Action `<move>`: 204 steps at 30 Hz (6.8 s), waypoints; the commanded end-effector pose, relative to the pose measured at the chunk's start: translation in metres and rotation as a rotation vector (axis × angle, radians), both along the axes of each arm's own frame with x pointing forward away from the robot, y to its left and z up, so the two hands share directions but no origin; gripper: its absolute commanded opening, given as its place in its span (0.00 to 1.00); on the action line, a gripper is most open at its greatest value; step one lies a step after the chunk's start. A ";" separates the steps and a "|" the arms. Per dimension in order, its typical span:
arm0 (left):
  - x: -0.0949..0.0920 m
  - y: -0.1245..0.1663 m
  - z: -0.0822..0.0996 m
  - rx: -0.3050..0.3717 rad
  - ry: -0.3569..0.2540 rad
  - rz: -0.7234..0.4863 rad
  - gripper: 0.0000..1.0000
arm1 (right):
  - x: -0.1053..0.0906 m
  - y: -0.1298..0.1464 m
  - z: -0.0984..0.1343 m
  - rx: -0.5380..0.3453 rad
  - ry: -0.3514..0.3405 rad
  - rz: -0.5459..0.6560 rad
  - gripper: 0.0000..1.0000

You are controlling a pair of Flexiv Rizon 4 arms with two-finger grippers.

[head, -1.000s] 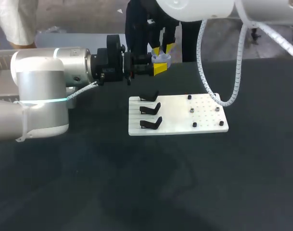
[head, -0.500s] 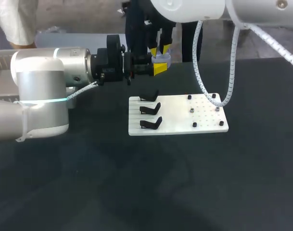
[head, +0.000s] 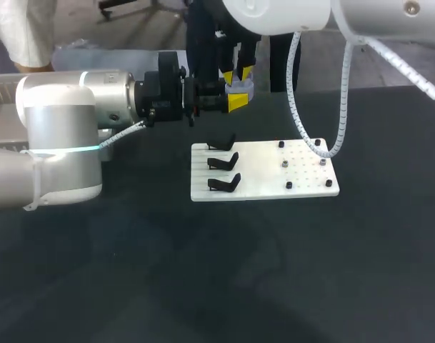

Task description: Pick up each earbud case from the left stands, insert the matching earbuds, close the lid, and place the case in the box.

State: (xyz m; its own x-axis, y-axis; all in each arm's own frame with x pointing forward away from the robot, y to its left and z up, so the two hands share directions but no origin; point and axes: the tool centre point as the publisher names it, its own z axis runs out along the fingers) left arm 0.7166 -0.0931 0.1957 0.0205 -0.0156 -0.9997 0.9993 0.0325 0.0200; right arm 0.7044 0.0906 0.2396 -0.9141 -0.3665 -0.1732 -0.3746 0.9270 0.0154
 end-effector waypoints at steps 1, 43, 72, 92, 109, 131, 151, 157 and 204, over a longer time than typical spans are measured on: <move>-0.002 0.000 -0.001 -0.004 -0.005 0.007 0.00 | 0.002 0.001 -0.001 0.005 0.004 0.001 0.00; -0.002 0.000 -0.001 -0.004 -0.005 0.007 0.00 | -0.003 0.001 -0.011 -0.025 0.019 0.033 0.00; -0.002 0.000 -0.001 -0.004 -0.005 0.007 0.00 | -0.002 0.006 -0.017 -0.055 0.038 0.051 0.12; -0.002 0.000 -0.001 -0.004 -0.005 0.007 0.00 | -0.002 0.005 -0.015 -0.049 0.030 0.038 0.35; -0.002 0.000 -0.001 -0.004 -0.005 0.007 0.00 | -0.002 0.000 -0.008 -0.020 0.042 -0.009 0.38; -0.002 0.000 -0.001 -0.004 -0.005 0.007 0.00 | 0.052 -0.007 0.019 0.087 -0.091 -0.062 0.40; -0.002 0.000 -0.001 -0.004 -0.005 0.007 0.00 | 0.048 -0.028 -0.015 0.083 -0.026 -0.134 0.40; -0.002 0.000 -0.001 -0.004 -0.005 0.007 0.00 | 0.033 -0.031 -0.014 0.096 -0.033 -0.140 0.40; 0.115 0.333 -0.036 0.160 -0.101 0.517 0.00 | -0.114 -0.069 -0.023 0.432 -0.057 -0.373 1.00</move>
State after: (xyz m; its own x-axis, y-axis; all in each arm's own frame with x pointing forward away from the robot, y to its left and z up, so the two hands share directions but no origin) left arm 0.8293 0.2333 0.1730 0.0632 0.1962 -0.9785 0.8534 0.4977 0.1549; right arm 0.5979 0.0224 0.2156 -0.9840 0.0374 -0.1742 -0.0387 0.9095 0.4140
